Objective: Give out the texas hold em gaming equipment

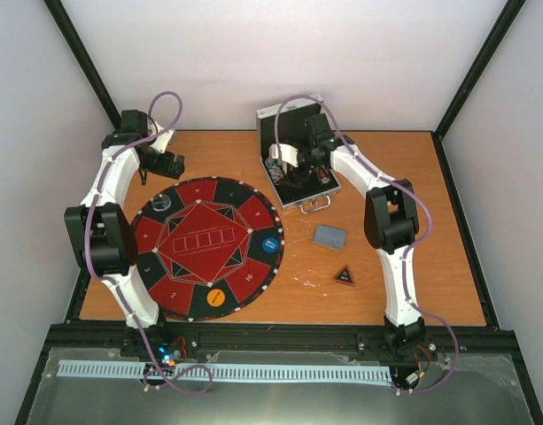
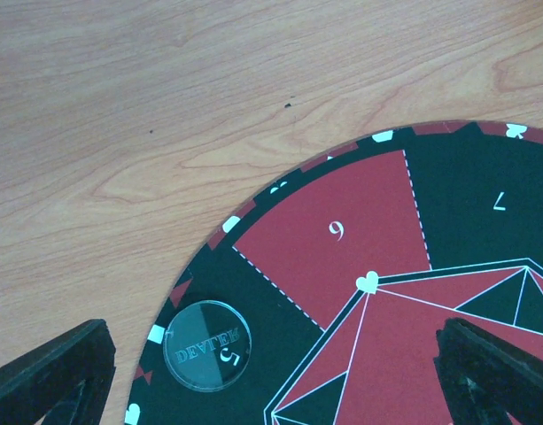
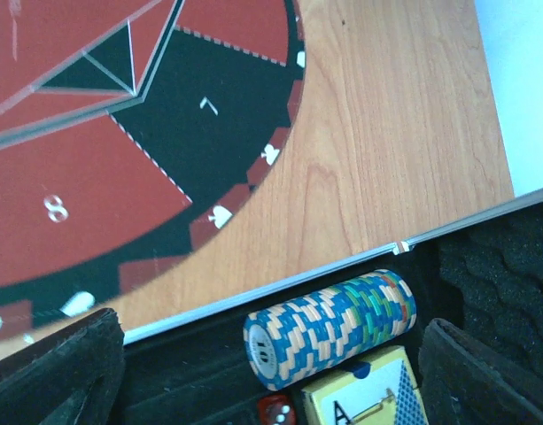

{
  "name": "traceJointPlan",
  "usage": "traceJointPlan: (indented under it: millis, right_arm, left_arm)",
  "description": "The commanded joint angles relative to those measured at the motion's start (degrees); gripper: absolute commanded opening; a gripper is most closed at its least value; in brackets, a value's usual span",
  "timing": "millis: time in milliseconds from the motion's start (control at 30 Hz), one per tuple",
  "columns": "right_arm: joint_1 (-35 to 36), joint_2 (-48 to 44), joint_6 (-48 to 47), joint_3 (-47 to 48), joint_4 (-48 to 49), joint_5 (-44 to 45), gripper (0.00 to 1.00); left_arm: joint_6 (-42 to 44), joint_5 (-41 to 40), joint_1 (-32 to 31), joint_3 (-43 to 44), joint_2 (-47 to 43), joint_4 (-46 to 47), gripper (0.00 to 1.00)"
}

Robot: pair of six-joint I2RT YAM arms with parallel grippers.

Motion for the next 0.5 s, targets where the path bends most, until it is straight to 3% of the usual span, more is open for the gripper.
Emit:
traceJointPlan:
  millis: [0, 133, 233, 467]
  right_arm:
    - [0.37, 3.93, -15.12, 3.34, -0.83, 2.51, 0.87]
    - [0.56, 6.68, -16.89, 6.16, -1.86, 3.81, 0.82]
    - [1.39, 8.41, -16.49, 6.38, 0.87, 7.0, 0.71]
    - [1.86, 11.04, -16.71, 7.04, 3.03, 10.2, 0.65]
  left_arm:
    - [0.82, -0.24, 0.24, 1.24, 0.19, -0.52, 1.0]
    - [1.12, -0.13, 0.23, 1.36, 0.9, -0.51, 1.0]
    - [1.13, -0.27, 0.24, 1.84, 1.93, -0.68, 1.0]
    - [1.52, -0.02, 0.23, 2.45, 3.3, -0.96, 1.0]
